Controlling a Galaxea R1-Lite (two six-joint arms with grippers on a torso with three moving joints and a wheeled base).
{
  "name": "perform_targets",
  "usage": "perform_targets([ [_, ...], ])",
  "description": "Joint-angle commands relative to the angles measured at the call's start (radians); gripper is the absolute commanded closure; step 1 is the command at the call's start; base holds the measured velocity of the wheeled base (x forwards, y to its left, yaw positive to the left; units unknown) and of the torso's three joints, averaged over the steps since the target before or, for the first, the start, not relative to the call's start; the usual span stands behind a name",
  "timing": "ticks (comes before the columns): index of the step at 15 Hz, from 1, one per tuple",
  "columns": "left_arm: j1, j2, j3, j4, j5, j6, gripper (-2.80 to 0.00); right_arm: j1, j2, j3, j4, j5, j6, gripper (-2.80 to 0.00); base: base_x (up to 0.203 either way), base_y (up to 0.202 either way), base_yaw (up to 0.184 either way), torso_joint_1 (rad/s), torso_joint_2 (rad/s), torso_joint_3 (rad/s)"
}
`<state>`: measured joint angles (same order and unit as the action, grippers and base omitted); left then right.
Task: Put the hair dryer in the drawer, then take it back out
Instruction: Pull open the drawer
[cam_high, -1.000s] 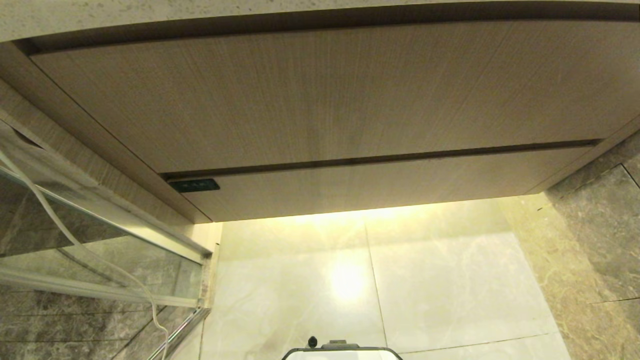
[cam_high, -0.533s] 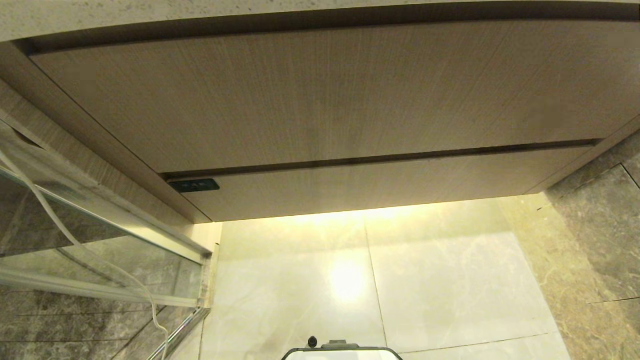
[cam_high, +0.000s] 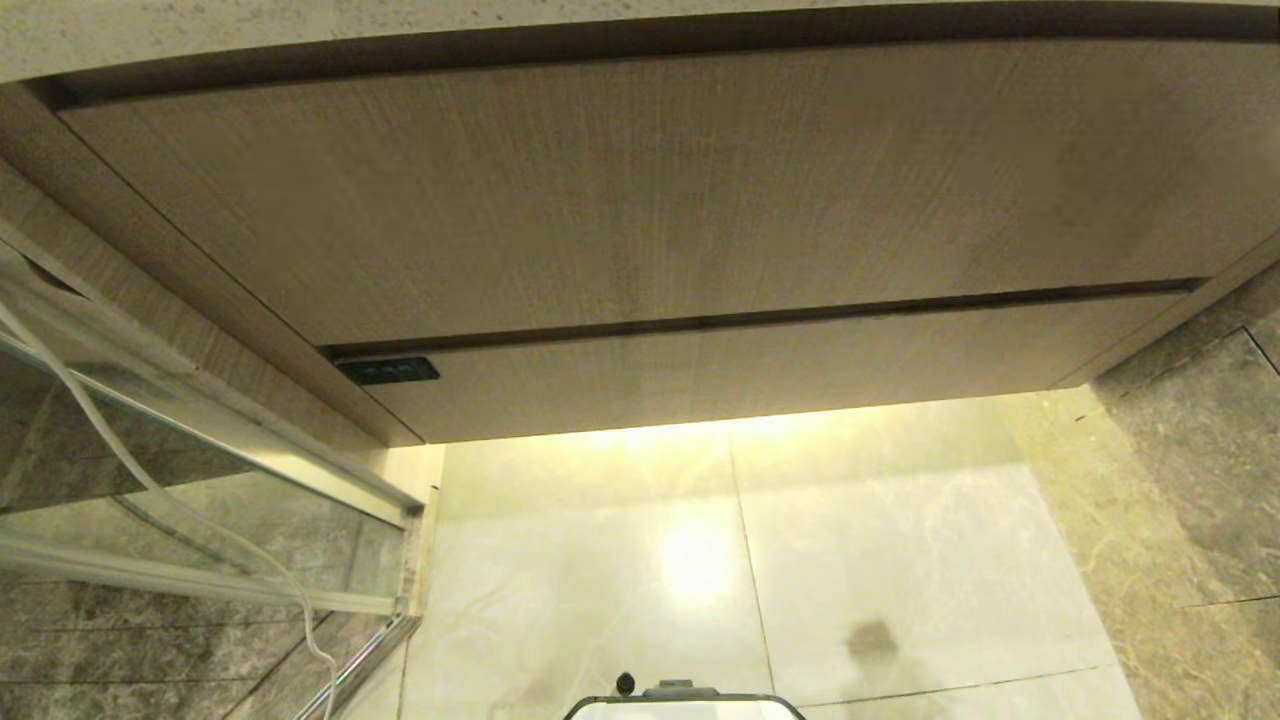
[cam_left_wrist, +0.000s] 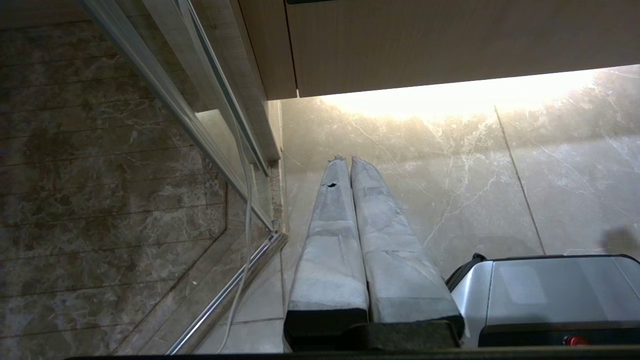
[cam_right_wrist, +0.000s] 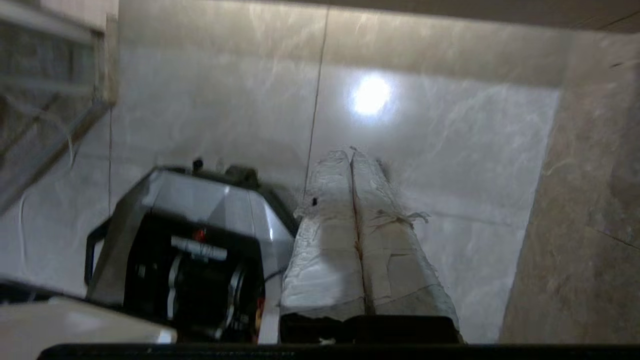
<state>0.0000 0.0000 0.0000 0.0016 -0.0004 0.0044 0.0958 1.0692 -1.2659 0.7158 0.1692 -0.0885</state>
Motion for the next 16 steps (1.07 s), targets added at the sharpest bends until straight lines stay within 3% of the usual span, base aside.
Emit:
perform_targets([
  [1, 0.0, 0.0, 0.0, 0.0, 0.0, 0.0, 0.0, 0.093, 0.21, -0.054, 0.064, -0.001, -0.016, 0.0, 0.0, 0.0, 0.0, 0.0, 0.0, 0.0],
  [3, 0.0, 0.0, 0.002, 0.0, 0.0, 0.0, 0.0, 0.141, 0.307, -0.03, 0.044, -0.035, -0.029, 0.0, 0.0, 0.0, 0.0, 0.0, 0.0, 0.0],
  [5, 0.0, 0.0, 0.002, 0.0, 0.0, 0.0, 0.0, 0.158, 0.39, 0.042, -0.095, -0.051, -0.04, 0.0, 0.0, 0.0, 0.0, 0.0, 0.0, 0.0],
  [7, 0.0, 0.0, 0.0, 0.0, 0.0, 0.0, 0.0, 0.163, 0.459, 0.095, -0.209, -0.054, -0.109, 0.0, 0.0, 0.0, 0.0, 0.0, 0.0, 0.0],
  [8, 0.0, 0.0, 0.0, 0.0, 0.0, 0.0, 0.0, 0.163, 0.478, 0.112, -0.232, -0.053, -0.163, -2.8, 0.0, 0.0, 0.0, 0.0, 0.0, 0.0],
  [11, 0.0, 0.0, 0.001, 0.0, 0.0, 0.0, 0.0, 0.155, 0.509, 0.135, -0.242, -0.057, -0.548, -2.8, 0.0, 0.0, 0.0, 0.0, 0.0, 0.0],
  [14, 0.0, 0.0, 0.001, 0.0, 0.0, 0.0, 0.0, 0.15, 0.454, 0.267, -0.307, -0.056, -0.742, -2.8, 0.0, 0.0, 0.0, 0.0, 0.0, 0.0],
  [16, 0.0, -0.001, 0.001, 0.0, 0.0, 0.0, 0.0, 0.149, 0.436, 0.365, -0.508, -0.057, -0.862, -2.8, 0.0, 0.0, 0.0, 0.0, 0.0, 0.0],
])
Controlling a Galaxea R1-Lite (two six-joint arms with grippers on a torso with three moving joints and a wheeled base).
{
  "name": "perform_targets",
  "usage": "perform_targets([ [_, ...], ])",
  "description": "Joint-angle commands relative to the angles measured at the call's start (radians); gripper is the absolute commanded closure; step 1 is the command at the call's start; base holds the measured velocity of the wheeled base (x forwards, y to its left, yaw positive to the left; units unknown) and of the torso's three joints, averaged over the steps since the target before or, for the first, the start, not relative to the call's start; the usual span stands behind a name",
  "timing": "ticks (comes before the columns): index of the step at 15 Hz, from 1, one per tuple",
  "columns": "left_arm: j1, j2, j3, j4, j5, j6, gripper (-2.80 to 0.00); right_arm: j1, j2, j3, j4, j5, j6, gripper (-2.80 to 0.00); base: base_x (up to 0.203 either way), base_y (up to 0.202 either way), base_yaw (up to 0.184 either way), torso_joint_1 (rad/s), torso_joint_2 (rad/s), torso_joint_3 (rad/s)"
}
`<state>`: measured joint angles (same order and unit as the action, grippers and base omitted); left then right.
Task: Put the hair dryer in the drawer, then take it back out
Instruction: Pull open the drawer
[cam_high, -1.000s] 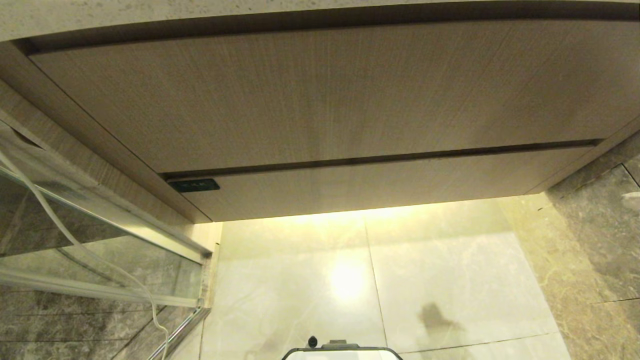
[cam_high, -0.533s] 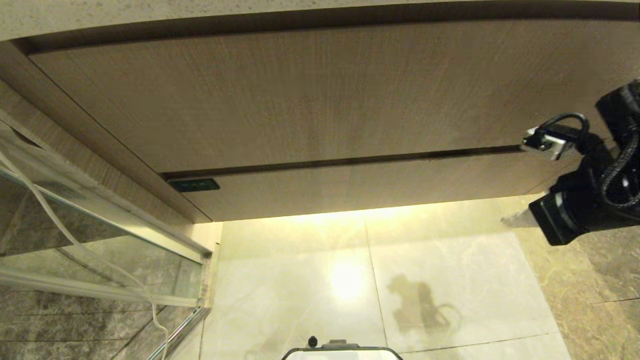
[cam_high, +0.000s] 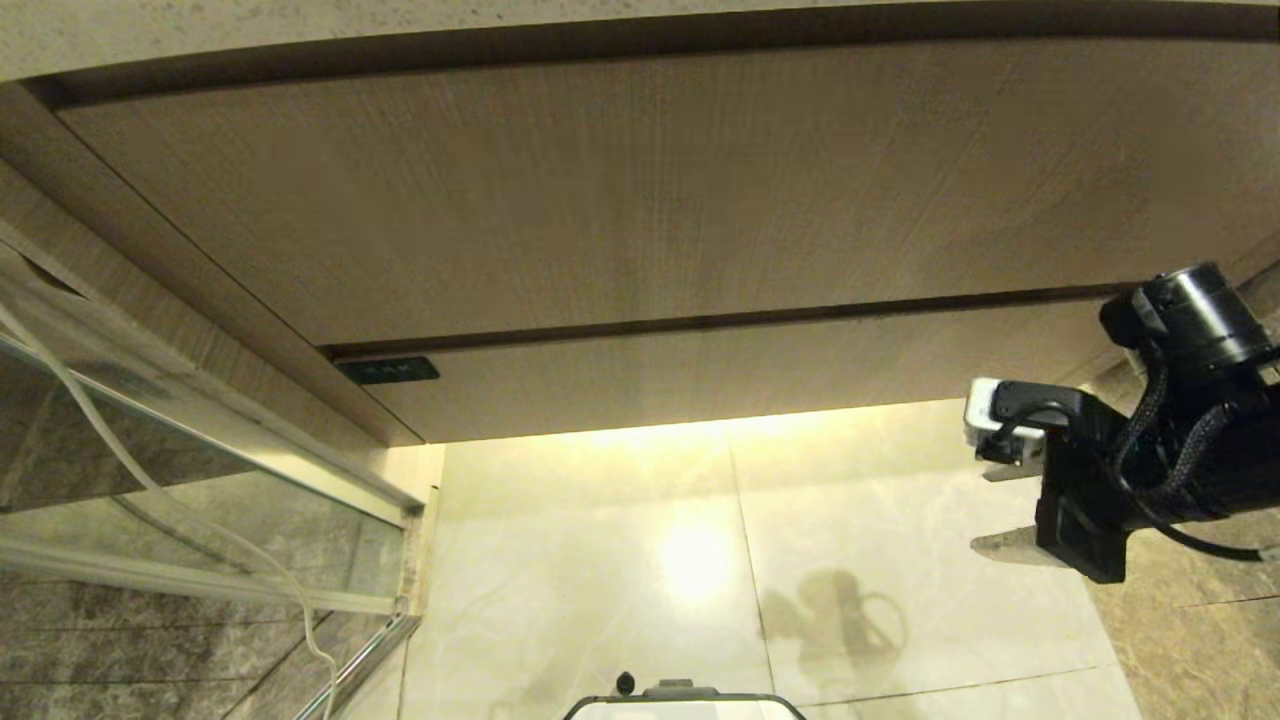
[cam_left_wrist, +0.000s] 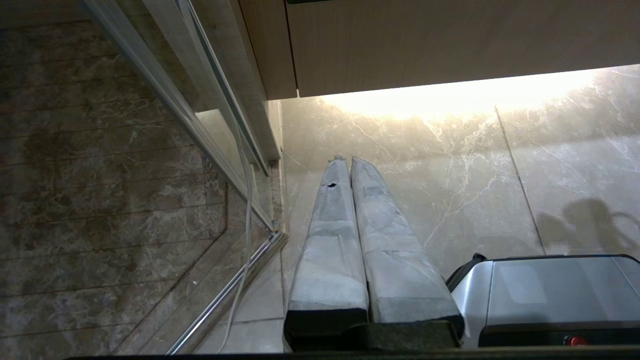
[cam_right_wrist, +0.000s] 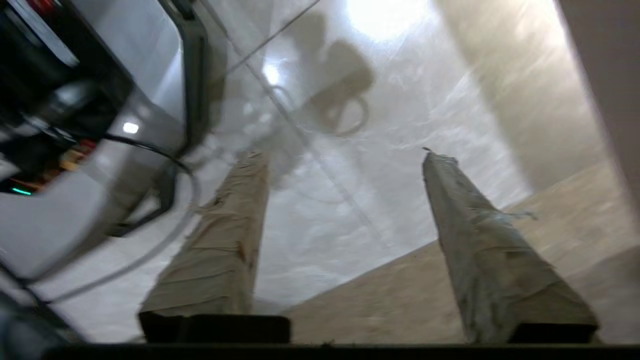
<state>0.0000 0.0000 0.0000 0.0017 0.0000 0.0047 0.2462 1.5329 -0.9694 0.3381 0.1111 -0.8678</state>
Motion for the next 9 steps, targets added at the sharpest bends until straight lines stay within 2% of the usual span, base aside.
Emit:
perform_targets([
  [1, 0.0, 0.0, 0.002, 0.0, 0.0, 0.0, 0.0, -0.002, -0.028, 0.118, -0.258, 0.0, -0.138, -2.8, 0.0, 0.0, 0.0, 0.0, 0.0, 0.0],
  [3, 0.0, 0.0, 0.0, 0.0, 0.0, 0.0, 0.0, -0.005, -0.024, 0.236, -0.508, 0.002, -0.23, -2.8, 0.0, 0.0, 0.0, 0.0, 0.0, 0.0],
  [7, 0.0, 0.0, 0.0, 0.0, 0.0, 0.0, 0.0, -0.005, -0.008, 0.264, -0.564, 0.003, -0.26, -2.8, 0.0, 0.0, 0.0, 0.0, 0.0, 0.0],
  [8, 0.0, 0.0, 0.0, 0.0, 0.0, 0.0, 0.0, -0.005, 0.022, 0.302, -0.678, 0.004, -0.272, -2.8, 0.0, 0.0, 0.0, 0.0, 0.0, 0.0],
  [9, 0.0, 0.0, 0.0, 0.0, 0.0, 0.0, 0.0, -0.005, 0.053, 0.34, -0.875, 0.005, -0.283, -2.8, 0.0, 0.0, 0.0, 0.0, 0.0, 0.0],
])
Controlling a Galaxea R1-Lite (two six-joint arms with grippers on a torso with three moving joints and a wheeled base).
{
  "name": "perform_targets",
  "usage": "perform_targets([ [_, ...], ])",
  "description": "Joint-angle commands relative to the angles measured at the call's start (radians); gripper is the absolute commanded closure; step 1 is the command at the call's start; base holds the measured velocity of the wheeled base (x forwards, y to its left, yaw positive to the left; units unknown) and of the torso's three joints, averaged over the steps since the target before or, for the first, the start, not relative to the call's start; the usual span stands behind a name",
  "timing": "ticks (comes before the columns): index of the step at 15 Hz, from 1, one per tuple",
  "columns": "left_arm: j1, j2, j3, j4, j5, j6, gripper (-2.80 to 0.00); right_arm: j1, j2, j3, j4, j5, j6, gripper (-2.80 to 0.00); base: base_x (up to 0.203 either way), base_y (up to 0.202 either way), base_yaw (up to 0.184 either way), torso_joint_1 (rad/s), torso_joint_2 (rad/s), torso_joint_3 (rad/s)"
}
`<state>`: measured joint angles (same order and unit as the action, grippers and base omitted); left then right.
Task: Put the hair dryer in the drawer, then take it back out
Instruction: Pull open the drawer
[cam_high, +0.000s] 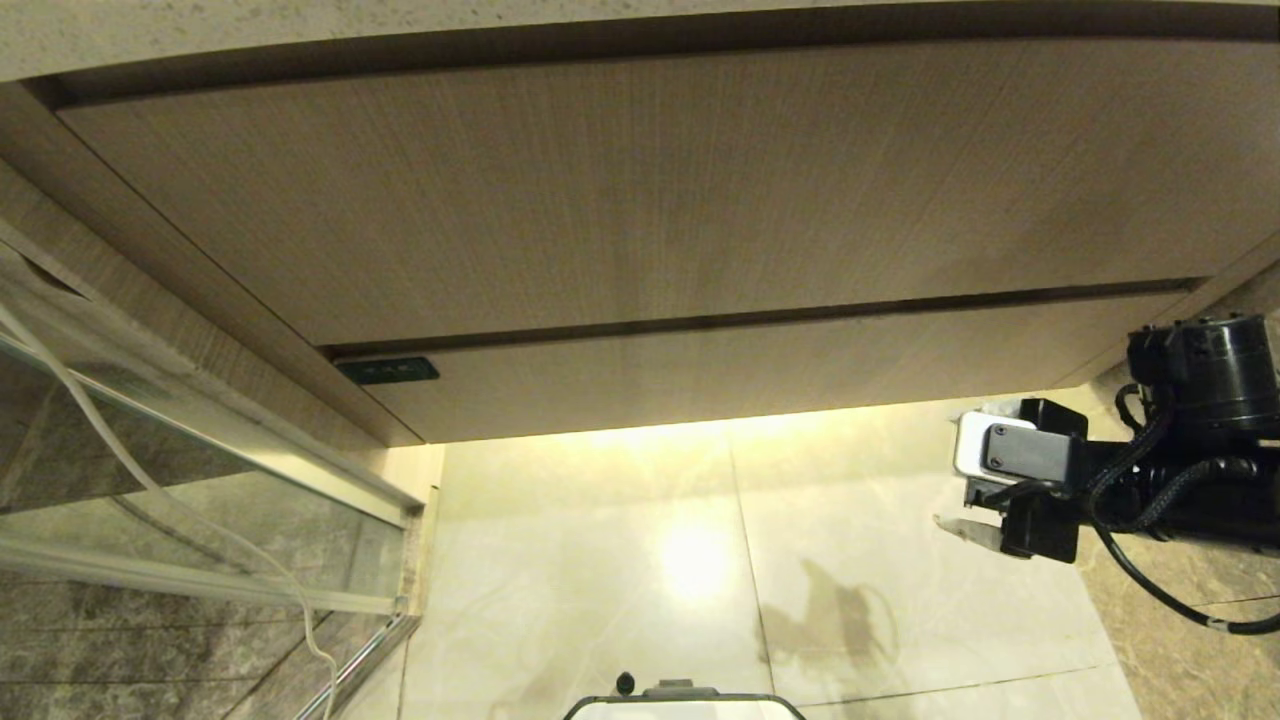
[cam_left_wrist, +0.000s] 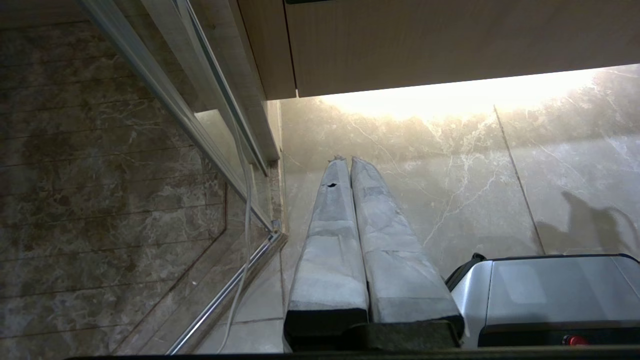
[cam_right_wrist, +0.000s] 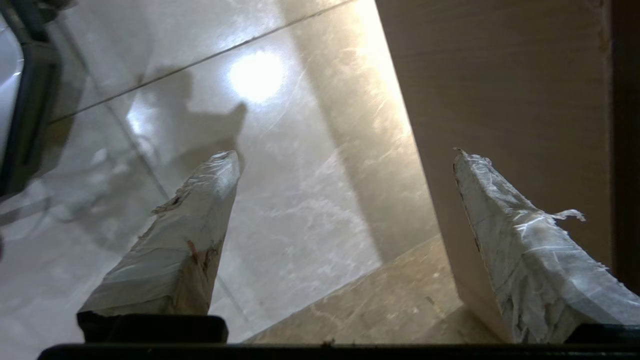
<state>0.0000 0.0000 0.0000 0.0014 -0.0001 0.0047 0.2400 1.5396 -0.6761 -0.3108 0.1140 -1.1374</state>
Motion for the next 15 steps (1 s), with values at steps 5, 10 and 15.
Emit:
perform_targets([
  [5, 0.0, 0.0, 0.002, 0.0, 0.0, 0.0, 0.0, -0.071, 0.296, 0.111, -0.734, 0.207, -0.028, -2.8, 0.0, 0.0, 0.0, 0.0, 0.0, 0.0],
  [10, 0.0, 0.0, 0.0, 0.0, 0.0, 0.0, 0.0, -0.108, 0.41, 0.039, -0.912, 0.284, -0.026, -2.8, 0.0, 0.0, 0.0, 0.0, 0.0, 0.0],
  [15, 0.0, 0.0, 0.002, 0.0, 0.0, 0.0, 0.0, -0.133, 0.453, -0.039, -0.902, 0.325, -0.027, -2.8, 0.0, 0.0, 0.0, 0.0, 0.0, 0.0],
])
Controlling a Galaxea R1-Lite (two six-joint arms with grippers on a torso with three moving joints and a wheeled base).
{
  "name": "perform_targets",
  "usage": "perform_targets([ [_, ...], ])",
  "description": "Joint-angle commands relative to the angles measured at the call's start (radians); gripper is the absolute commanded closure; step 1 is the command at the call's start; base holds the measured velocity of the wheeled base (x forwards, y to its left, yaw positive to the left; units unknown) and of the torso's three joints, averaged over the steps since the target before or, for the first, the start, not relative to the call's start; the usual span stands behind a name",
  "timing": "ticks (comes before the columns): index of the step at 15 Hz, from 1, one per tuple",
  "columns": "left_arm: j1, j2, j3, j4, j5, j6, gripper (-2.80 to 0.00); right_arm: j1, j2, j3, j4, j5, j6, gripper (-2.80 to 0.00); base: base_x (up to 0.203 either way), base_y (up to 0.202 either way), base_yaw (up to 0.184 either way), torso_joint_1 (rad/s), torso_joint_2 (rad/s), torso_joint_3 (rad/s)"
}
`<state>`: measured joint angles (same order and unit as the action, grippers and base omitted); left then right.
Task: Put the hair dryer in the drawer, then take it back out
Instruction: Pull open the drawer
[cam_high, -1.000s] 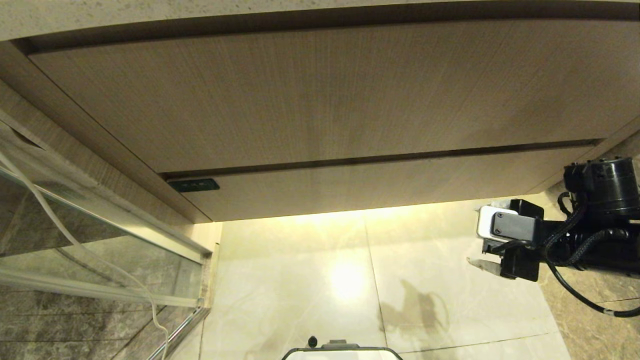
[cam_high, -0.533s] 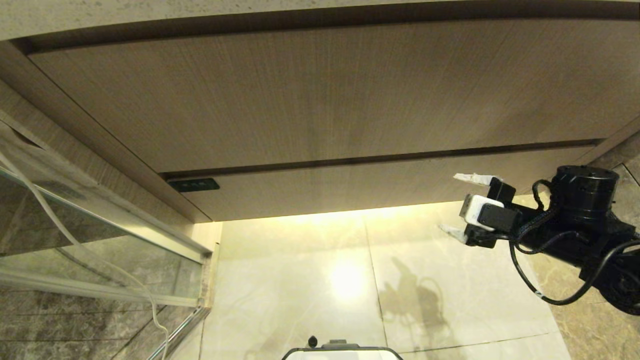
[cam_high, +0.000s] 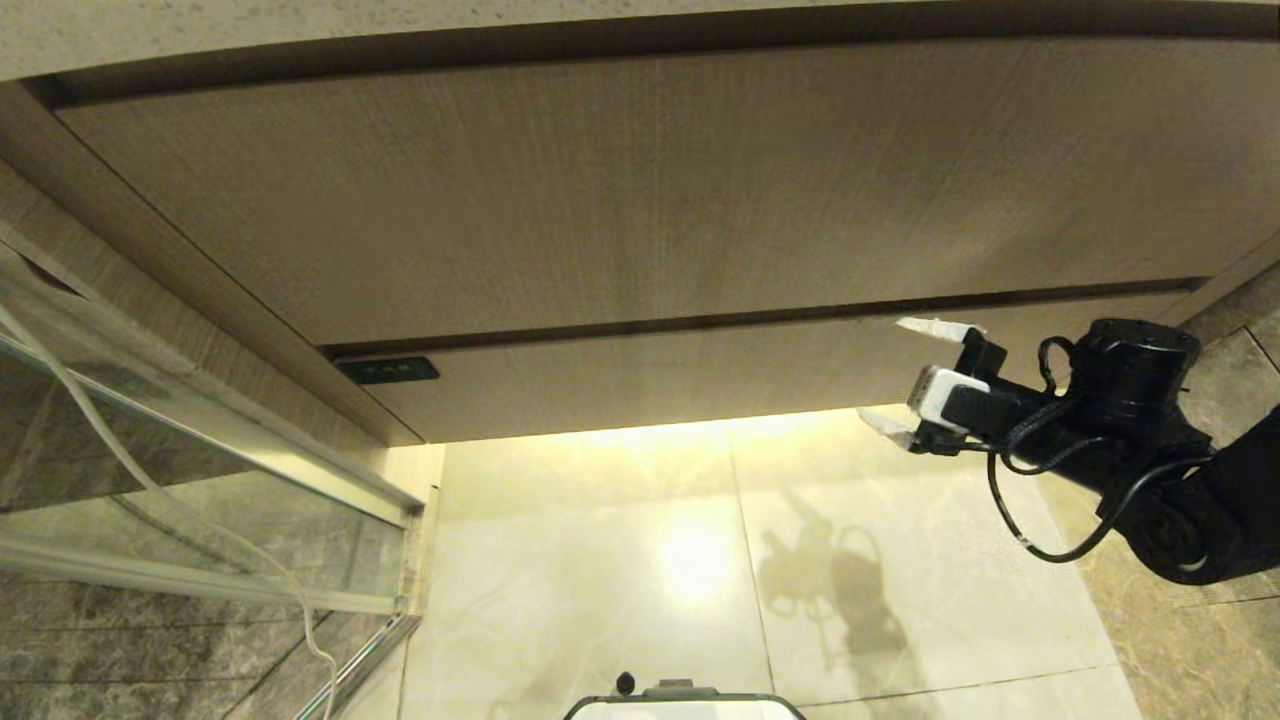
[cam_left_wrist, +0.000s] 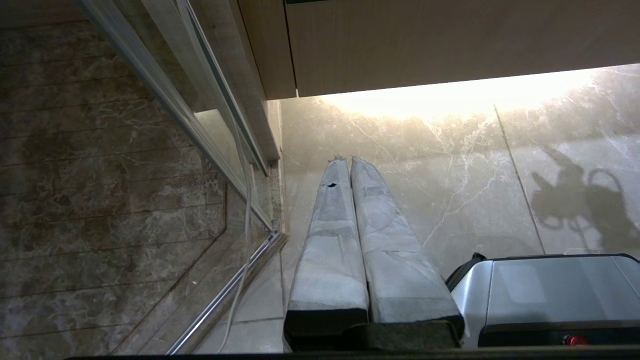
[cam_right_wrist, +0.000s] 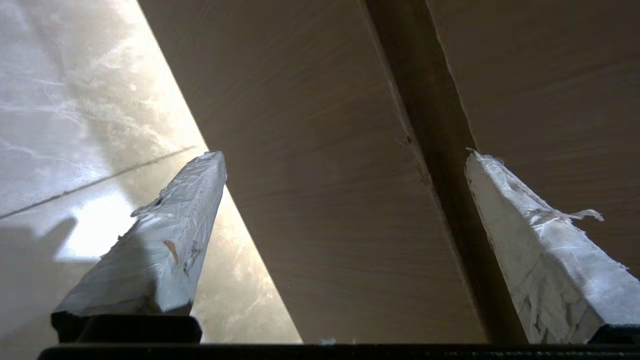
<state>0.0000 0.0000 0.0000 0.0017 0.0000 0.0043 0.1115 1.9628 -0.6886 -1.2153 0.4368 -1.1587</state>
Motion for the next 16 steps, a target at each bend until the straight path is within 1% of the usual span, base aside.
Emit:
perform_targets([
  [1, 0.0, 0.0, 0.002, 0.0, 0.0, 0.0, 0.0, -0.006, 0.039, -0.045, 0.014, 0.0, -0.004, -2.8, 0.0, 0.0, 0.0, 0.0, 0.0, 0.0],
  [2, 0.0, 0.0, 0.002, 0.0, 0.0, 0.0, 0.0, -0.006, 0.039, -0.045, 0.014, 0.0, -0.004, -2.8, 0.0, 0.0, 0.0, 0.0, 0.0, 0.0],
  [4, 0.0, 0.0, 0.002, 0.0, 0.0, 0.0, 0.0, -0.011, 0.046, -0.088, 0.071, -0.006, -0.004, -2.8, 0.0, 0.0, 0.0, 0.0, 0.0, 0.0],
  [6, 0.0, 0.0, 0.002, 0.0, 0.0, 0.0, 0.0, -0.016, 0.039, -0.097, 0.102, -0.04, -0.012, -2.8, 0.0, 0.0, 0.0, 0.0, 0.0, 0.0],
  [7, 0.0, 0.0, 0.001, 0.0, 0.0, 0.0, 0.0, -0.02, 0.041, -0.098, 0.13, -0.041, -0.016, -2.8, 0.0, 0.0, 0.0, 0.0, 0.0, 0.0],
  [10, 0.0, 0.0, 0.0, 0.0, 0.0, 0.0, 0.0, -0.021, 0.056, -0.116, 0.136, -0.042, -0.018, -2.8, 0.0, 0.0, 0.0, 0.0, 0.0, 0.0],
  [13, 0.0, 0.0, 0.002, 0.0, 0.0, 0.0, 0.0, -0.023, 0.094, -0.188, 0.137, -0.041, -0.018, -2.8, 0.0, 0.0, 0.0, 0.0, 0.0, 0.0],
  [16, 0.0, 0.0, 0.002, 0.0, 0.0, 0.0, 0.0, -0.023, 0.105, -0.212, 0.137, -0.041, -0.018, -2.8, 0.0, 0.0, 0.0, 0.0, 0.0, 0.0],
])
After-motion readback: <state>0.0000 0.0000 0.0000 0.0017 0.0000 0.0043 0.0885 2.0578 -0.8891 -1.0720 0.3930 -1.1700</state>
